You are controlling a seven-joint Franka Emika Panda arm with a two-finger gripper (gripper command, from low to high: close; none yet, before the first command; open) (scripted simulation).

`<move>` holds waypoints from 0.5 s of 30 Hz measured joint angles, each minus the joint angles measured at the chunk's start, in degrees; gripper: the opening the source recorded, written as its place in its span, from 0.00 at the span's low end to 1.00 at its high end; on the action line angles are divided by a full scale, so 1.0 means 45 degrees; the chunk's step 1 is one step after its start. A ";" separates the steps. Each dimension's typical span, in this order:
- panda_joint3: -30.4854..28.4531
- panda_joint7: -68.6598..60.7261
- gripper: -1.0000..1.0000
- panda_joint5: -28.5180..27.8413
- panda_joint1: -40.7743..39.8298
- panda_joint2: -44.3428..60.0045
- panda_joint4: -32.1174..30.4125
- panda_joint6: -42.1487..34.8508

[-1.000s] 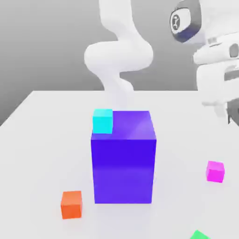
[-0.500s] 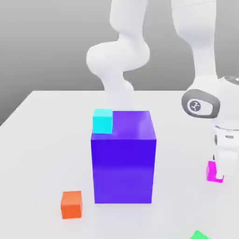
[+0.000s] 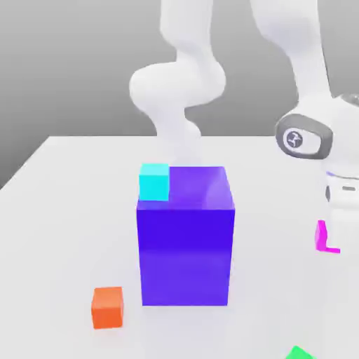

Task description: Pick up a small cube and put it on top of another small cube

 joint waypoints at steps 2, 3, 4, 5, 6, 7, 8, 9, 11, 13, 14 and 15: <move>-0.0309 -0.0755 0.00 0.0132 -0.0551 0.0303 0.0880 -0.0571; -0.0469 -0.1138 0.00 0.0193 -0.0834 0.0470 0.1334 -0.0855; -0.0628 -0.1524 0.00 0.0254 -0.1121 0.0641 0.1791 -0.1138; -0.0787 -0.1912 0.00 0.0317 -0.1410 0.0814 0.2250 -0.1421; -0.0892 -0.2278 0.00 0.0353 -0.1758 0.0989 0.2708 -0.1696; -0.1045 -0.2670 0.00 0.0417 -0.2054 0.1163 0.3169 -0.1982; -0.1199 -0.3062 0.00 0.0482 -0.2351 0.1336 0.3631 -0.2267; -0.1352 -0.3454 0.00 0.0549 -0.2649 0.1511 0.4091 -0.2550; -0.1622 -0.4225 0.00 0.0670 -0.3278 0.1863 0.5007 -0.3105; -0.1805 -0.4621 0.00 0.0693 -0.3596 0.2472 0.5539 -0.3025; -0.1844 -0.4653 0.00 0.0652 -0.3647 0.2882 0.5647 -0.2726; -0.1888 -0.4659 0.00 0.0611 -0.3652 0.3317 0.5715 -0.2358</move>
